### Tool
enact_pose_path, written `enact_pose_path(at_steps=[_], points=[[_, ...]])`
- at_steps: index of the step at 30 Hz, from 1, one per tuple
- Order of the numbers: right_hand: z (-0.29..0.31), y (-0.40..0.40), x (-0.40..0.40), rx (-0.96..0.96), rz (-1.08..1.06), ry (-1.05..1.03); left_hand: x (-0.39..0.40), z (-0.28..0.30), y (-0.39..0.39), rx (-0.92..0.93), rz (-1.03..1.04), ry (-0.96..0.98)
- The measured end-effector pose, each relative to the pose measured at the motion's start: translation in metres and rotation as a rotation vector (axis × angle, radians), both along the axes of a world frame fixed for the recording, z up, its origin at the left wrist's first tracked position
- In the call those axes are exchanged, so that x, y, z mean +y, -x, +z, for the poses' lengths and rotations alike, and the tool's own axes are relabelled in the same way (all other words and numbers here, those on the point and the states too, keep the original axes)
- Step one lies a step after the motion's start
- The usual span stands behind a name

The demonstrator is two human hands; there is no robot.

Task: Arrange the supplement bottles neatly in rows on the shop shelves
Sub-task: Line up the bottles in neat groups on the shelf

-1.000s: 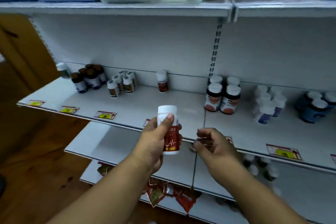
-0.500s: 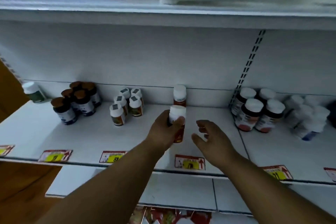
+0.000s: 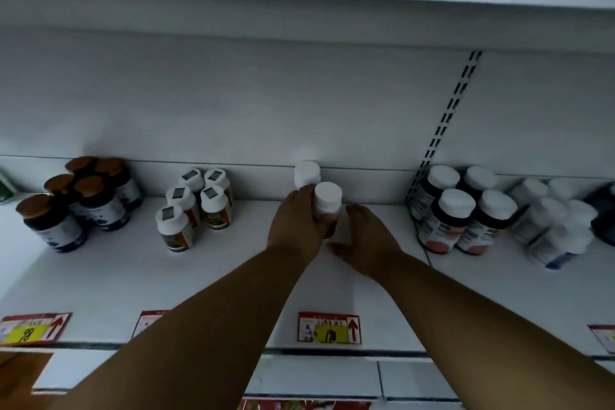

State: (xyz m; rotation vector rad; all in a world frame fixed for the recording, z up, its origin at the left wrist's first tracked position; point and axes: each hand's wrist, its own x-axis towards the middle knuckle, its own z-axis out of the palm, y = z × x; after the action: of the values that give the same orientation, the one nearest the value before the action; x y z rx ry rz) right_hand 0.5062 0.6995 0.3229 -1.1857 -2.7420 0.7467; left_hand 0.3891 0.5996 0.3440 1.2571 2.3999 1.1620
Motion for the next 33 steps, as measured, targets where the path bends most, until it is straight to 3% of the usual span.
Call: enact_pose_path(at_steps=[13,25,29,33], points=[[-0.039,0.012,0.017,-0.063,0.111,-0.243,0.027,0.013,-0.007,0.340,-0.006,0.194],[-0.013,-0.010,-0.001,-0.208,0.074,-0.136,0.011,0.019,-0.009,0.273,-0.007,0.083],[0.002,-0.042,-0.044,-0.103,-0.059,-0.092,-0.037,0.013,-0.026,0.256,-0.104,-0.057],[0.004,-0.079,-0.108,0.155,-0.233,-0.112,-0.095,-0.008,-0.045,0.256,-0.231,-0.125]])
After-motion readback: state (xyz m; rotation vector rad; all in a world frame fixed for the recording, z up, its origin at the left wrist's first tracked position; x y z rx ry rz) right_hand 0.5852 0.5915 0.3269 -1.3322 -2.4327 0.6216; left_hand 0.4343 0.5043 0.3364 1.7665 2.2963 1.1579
